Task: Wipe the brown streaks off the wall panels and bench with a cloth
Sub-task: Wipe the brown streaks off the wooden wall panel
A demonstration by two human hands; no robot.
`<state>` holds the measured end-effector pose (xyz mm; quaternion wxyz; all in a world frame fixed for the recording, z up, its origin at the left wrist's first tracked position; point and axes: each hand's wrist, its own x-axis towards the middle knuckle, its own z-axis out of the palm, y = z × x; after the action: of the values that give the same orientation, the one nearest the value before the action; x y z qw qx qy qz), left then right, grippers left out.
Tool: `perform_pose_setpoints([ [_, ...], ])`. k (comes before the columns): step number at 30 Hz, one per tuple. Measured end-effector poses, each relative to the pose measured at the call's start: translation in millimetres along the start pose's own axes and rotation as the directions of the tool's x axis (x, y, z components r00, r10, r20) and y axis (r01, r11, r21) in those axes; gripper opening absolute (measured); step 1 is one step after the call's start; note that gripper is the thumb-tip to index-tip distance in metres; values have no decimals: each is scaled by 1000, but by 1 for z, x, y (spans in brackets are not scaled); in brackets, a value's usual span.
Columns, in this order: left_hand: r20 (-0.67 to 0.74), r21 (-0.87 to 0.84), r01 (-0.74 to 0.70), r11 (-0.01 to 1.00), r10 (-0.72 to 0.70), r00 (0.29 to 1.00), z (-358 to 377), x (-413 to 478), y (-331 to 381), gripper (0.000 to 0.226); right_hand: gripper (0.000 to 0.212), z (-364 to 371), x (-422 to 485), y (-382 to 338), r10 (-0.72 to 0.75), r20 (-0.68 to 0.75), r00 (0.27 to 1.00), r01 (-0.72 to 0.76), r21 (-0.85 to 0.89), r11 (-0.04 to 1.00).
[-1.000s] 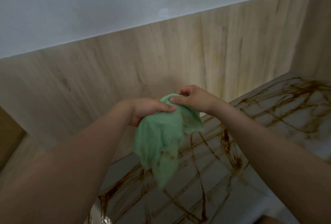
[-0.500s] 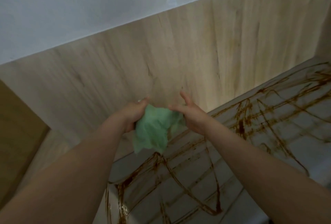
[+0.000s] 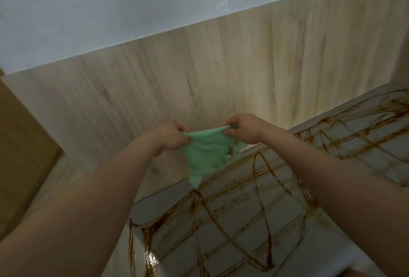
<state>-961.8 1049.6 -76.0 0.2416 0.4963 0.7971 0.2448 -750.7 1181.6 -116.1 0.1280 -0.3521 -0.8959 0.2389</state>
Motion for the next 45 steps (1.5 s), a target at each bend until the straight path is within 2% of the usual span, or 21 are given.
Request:
perform_pose_setpoints([
  [1,-52,20,-22,1000,23,998,-1,2,3,13,29,-4,-1,2,21,13,1000,-20,-28,999],
  [3,-113,-78,-83,993,73,991,-1,3,12,24,32,-12,-5,5,71,67,995,-69,-20,997],
  [4,-128,-178,-105,978,83,988,-1,5,17,29,30,-16,-7,7,96,116,989,-103,56,993],
  [6,-140,-385,-126,914,77,987,3,11,24,18,30,-21,-16,9,104,258,960,-186,314,931],
  [8,-215,-426,-192,884,107,971,10,17,28,7,35,-23,-25,15,34,348,937,-209,481,851],
  [11,-363,-26,-410,912,374,853,13,28,37,4,31,-27,-33,35,-42,399,916,-210,567,797],
  [13,-308,189,-509,840,543,782,7,33,52,12,36,-32,-34,52,-50,373,927,-216,636,740],
  [15,-189,349,-602,718,683,705,-7,36,72,19,32,-35,-28,64,-30,213,977,-143,746,650],
  [17,-107,431,-660,615,761,640,-21,39,98,23,27,-38,-14,65,-9,3,1000,2,844,536],
  [20,-109,400,-638,658,725,680,-39,45,137,30,31,-39,16,52,-20,-189,982,185,925,333],
  [22,-137,407,-614,676,710,691,-46,53,162,35,48,-41,30,35,-88,-210,974,218,971,93],
  [25,-141,428,-569,702,674,725,-41,77,184,39,71,-37,31,15,-219,-186,958,116,949,-294],
  [27,-101,471,-500,726,608,787,-26,97,184,44,65,-24,28,15,-154,-173,973,104,919,-379],
  [29,-82,530,-448,720,569,818,-9,118,178,42,53,-14,29,26,-12,-109,994,98,933,-346],
  [32,-134,633,-415,653,621,773,-3,137,173,29,50,-16,33,51,263,28,965,71,930,-360],
  [35,-158,797,-337,501,711,685,-15,146,182,27,49,-41,40,81,485,-37,874,243,897,-370],
  [37,-110,892,-303,336,810,577,-25,152,191,31,46,-62,52,93,564,-147,812,341,905,-255],
  [39,-28,950,-272,155,908,418,-35,159,200,32,49,-79,69,90,565,-273,778,380,922,-78],
  [41,21,975,-217,42,960,280,-44,171,206,32,51,-89,89,81,441,-478,759,422,878,226],
  [43,22,987,-162,17,970,241,-52,187,205,39,47,-90,113,77,193,-618,762,446,717,535],
  [45,46,990,-139,-14,971,234,-56,200,195,45,54,-80,130,81,3,-684,730,355,383,853],
])
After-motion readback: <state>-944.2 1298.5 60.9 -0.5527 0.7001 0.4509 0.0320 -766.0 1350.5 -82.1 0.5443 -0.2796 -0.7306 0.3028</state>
